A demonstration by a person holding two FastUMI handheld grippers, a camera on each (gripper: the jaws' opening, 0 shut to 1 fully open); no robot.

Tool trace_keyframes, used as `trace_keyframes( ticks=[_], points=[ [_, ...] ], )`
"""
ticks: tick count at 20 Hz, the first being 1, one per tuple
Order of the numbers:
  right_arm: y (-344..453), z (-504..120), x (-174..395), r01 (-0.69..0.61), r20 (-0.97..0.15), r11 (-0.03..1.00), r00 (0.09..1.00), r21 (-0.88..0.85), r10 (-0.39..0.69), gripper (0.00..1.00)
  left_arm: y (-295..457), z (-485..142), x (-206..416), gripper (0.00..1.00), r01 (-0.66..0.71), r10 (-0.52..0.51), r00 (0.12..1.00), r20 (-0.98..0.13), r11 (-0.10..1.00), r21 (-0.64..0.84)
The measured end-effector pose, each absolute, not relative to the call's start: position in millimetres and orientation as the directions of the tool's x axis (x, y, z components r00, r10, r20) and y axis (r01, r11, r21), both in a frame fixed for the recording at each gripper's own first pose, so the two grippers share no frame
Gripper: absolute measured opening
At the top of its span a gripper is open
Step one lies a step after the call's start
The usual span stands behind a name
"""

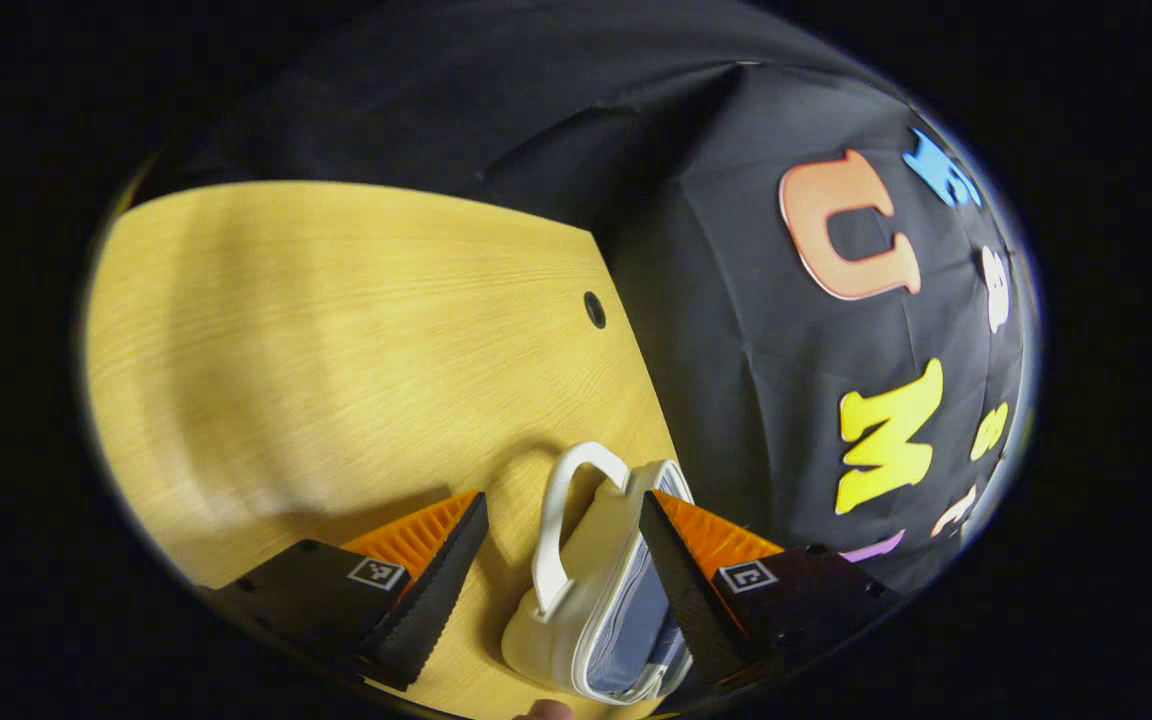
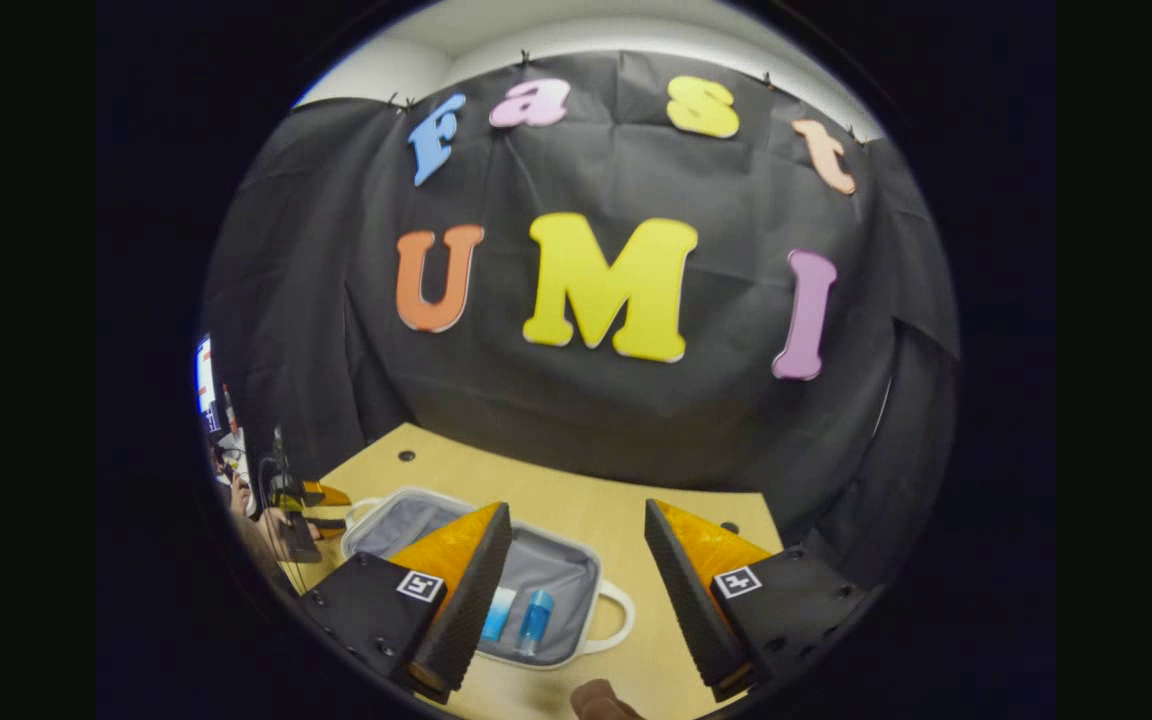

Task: First open the suitcase, pack the skin care products into it, and then close the suitcase.

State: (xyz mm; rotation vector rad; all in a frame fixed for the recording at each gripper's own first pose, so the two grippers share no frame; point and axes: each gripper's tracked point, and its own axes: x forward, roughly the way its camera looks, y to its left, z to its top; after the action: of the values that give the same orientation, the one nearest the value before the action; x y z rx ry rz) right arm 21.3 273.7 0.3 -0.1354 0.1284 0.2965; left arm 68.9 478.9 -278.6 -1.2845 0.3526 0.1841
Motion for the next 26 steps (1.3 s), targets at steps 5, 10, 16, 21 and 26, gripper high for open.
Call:
trace_keyframes(
  ticks=[5,10,16,21,26],
  points=[
    [226,32,-8,-0.209,-0.032,0.967,0.978,-0.143,0.207,0.79,474,-286,79,0.99,-0.303,-0.105,0.942,-0.318,0.140,-0.943],
    [202,25,-13,-0.185,-0.052,0.971,0.982,-0.153,0.179,0.80,465,-292,85,0.43,-0.311,-0.126,0.938,-0.324,0.116,-0.943],
    [182,33,-8,-0.198,-0.040,0.971,0.980,-0.132,0.194,0.80,462,-282,80,0.13,-0.387,-0.064,0.908,-0.414,0.247,-0.888],
    [166,44,2,-0.212,-0.010,0.969,0.977,-0.125,0.213,0.78,457,-215,83,0.08,-0.353,0.040,0.928,-0.371,0.413,-0.839],
    [154,51,5,-0.258,0.008,0.958,0.965,-0.125,0.261,0.79,431,-141,80,0.05,-0.261,0.057,0.960,-0.275,0.540,-0.800]
  ],
)
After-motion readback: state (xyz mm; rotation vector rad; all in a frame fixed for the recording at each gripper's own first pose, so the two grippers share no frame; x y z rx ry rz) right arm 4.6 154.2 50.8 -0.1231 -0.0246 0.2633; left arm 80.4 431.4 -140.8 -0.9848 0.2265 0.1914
